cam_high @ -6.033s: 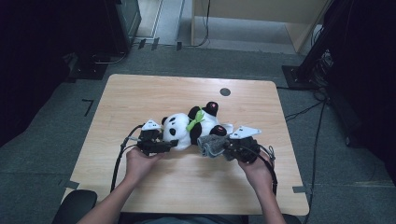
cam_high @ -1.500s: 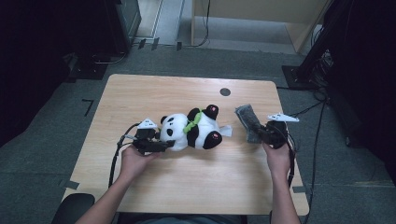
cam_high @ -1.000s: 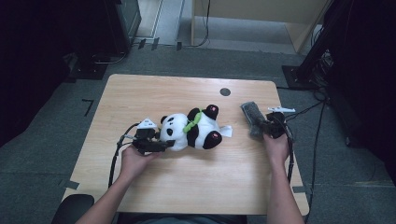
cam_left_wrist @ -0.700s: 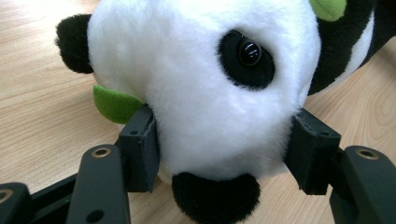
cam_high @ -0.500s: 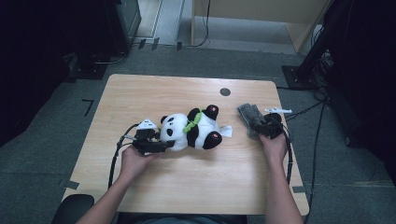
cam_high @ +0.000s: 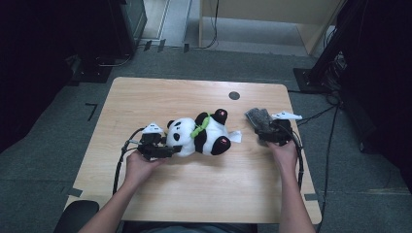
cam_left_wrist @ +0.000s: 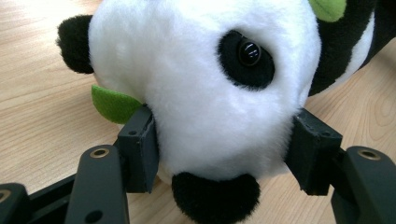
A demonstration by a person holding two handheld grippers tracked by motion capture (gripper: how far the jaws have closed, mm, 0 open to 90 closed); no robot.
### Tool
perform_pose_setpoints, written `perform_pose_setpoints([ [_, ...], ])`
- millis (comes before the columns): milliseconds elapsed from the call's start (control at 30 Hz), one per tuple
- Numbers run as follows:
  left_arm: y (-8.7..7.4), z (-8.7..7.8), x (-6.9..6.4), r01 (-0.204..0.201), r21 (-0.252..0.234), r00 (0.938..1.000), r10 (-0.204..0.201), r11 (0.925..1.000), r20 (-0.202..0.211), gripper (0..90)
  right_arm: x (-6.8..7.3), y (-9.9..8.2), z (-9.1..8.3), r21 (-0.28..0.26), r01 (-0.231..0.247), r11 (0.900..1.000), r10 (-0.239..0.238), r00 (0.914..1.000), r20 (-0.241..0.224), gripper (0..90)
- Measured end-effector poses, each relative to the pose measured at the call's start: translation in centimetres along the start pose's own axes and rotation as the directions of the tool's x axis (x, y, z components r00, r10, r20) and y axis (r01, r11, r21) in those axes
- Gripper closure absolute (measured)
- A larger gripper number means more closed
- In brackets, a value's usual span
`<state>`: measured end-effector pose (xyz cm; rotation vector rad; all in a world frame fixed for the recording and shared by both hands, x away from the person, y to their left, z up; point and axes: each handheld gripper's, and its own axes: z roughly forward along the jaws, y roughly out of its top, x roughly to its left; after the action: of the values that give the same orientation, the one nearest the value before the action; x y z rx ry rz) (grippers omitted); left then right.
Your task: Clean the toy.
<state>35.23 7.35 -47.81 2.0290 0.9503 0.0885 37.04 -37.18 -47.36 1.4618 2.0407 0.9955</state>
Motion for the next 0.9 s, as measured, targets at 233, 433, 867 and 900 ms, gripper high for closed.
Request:
perform_pose_setpoints([
  [233,0.1,0.0,0.1,0.002,0.005,1.0000,-0.002,1.0000,0.004,36.0,1.6,0.0,-0.5,0.013,0.005,0.9999,-0.004,0.9984,-0.057,15.9],
  [433,0.2,0.0,0.2,0.006,0.007,0.9999,-0.006,1.0000,0.011,35.7,2.7,-0.2,-1.1,-0.005,0.000,1.0000,0.000,0.9927,-0.121,7.6],
  [867,0.2,0.0,0.3,0.007,0.008,0.9998,-0.007,0.9999,0.017,35.0,5.8,0.8,-2.4,-0.030,0.020,0.9993,-0.026,0.9772,-0.211,0.0],
  [900,0.2,0.0,0.3,0.008,0.008,0.9998,-0.008,0.9999,0.017,35.0,6.1,0.9,-2.6,-0.033,0.030,0.9990,-0.036,0.9755,-0.217,0.0],
])
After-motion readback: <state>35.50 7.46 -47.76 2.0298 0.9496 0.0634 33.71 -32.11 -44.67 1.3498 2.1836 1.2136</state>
